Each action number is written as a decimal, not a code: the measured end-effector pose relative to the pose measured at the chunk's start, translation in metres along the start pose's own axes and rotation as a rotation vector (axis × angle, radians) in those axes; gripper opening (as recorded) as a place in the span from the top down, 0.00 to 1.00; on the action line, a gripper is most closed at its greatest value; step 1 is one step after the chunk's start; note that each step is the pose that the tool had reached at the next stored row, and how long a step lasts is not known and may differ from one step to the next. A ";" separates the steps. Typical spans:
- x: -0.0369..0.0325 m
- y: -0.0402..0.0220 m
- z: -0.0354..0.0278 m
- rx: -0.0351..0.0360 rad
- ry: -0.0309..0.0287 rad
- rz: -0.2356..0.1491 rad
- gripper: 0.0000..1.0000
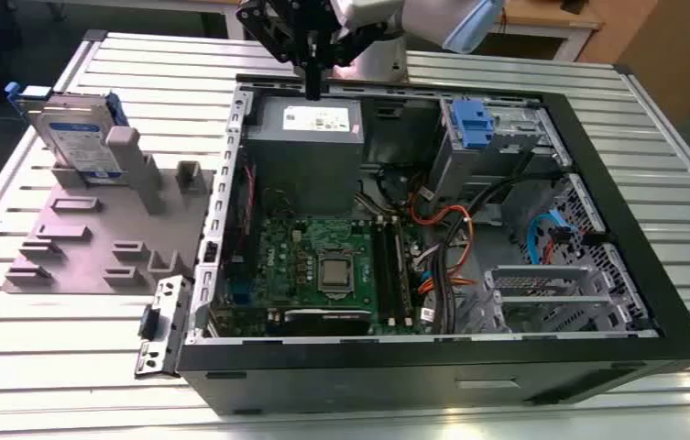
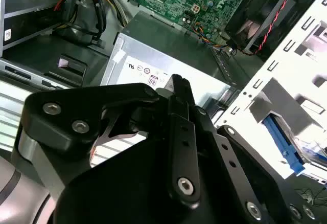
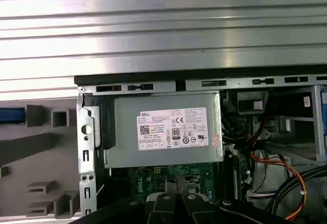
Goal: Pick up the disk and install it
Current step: 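Reach for the disk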
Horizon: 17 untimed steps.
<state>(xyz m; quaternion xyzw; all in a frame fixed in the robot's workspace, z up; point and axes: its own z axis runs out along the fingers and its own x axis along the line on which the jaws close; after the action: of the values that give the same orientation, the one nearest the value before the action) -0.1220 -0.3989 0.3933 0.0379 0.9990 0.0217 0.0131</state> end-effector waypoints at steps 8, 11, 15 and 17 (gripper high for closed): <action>0.0000 0.0000 0.0000 0.0000 0.0000 0.000 0.89; 0.0004 0.0000 0.0000 0.0000 0.0000 0.000 0.89; 0.0033 -0.0003 -0.0001 0.0000 0.0000 0.000 0.89; 0.0054 -0.0004 -0.0001 0.0000 0.0000 0.000 0.89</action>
<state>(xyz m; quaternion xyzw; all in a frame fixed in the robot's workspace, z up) -0.1273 -0.3989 0.3933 0.0379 0.9990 0.0217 0.0131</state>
